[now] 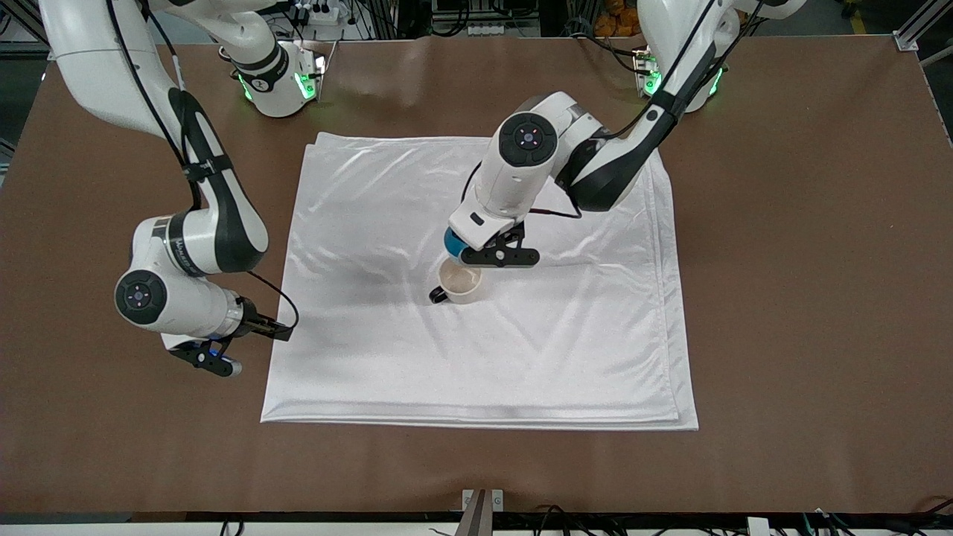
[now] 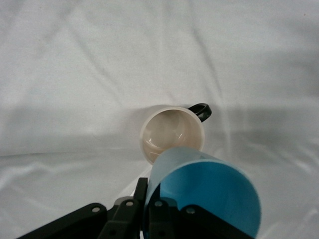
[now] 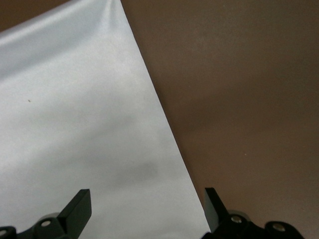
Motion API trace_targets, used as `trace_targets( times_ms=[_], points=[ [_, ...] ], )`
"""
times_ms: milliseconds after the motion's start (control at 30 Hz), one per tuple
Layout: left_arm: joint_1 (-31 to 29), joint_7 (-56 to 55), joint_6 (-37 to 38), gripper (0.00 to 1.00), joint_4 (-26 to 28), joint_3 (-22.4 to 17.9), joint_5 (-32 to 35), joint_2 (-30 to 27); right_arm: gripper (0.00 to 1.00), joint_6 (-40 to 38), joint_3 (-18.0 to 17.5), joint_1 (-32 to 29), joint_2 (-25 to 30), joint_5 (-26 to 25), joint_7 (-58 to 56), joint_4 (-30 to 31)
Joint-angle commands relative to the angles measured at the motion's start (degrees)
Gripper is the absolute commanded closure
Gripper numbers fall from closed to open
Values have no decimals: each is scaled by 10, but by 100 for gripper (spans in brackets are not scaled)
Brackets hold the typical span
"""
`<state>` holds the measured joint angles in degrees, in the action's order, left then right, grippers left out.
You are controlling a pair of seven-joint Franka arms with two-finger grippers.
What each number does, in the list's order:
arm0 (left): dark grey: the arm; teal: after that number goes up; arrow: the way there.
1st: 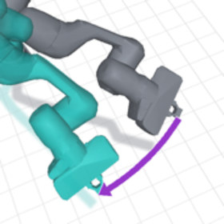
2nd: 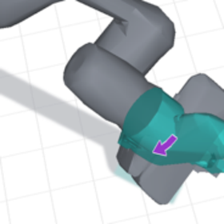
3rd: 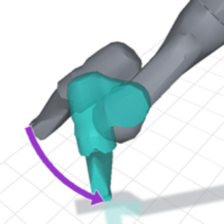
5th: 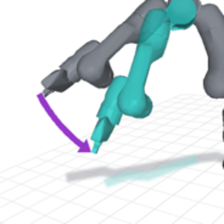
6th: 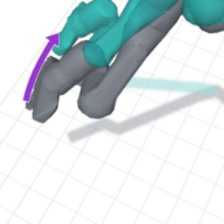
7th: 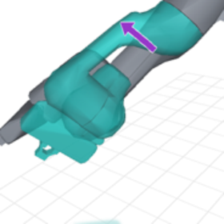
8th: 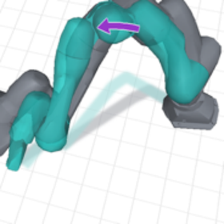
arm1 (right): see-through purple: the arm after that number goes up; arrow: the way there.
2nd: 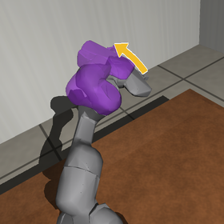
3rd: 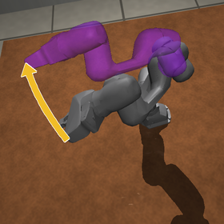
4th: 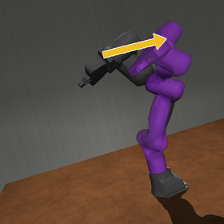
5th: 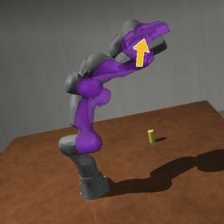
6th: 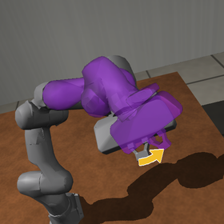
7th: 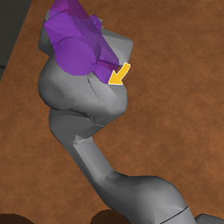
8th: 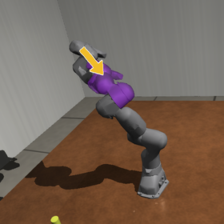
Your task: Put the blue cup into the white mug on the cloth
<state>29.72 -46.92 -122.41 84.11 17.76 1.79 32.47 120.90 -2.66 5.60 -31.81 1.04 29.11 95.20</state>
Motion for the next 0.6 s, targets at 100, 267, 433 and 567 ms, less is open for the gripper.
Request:
trace_targets(
  times_ms=[100,267,433,567],
  points=[
    [30,-17,-51,100,-11,-26,11,32,0,14,-4,-24,116,-8,-49,129],
    [30,-16,-78,100,-11,-28,12,47,0,-20,-4,-23,159,-8,-50,153],
    [30,-15,-93,100,-11,-33,28,61,0,-51,-4,-23,187,-8,-50,150],
    [30,-16,-105,100,-11,-34,43,71,0,-82,-5,-23,210,-9,-51,139]
  ],
)
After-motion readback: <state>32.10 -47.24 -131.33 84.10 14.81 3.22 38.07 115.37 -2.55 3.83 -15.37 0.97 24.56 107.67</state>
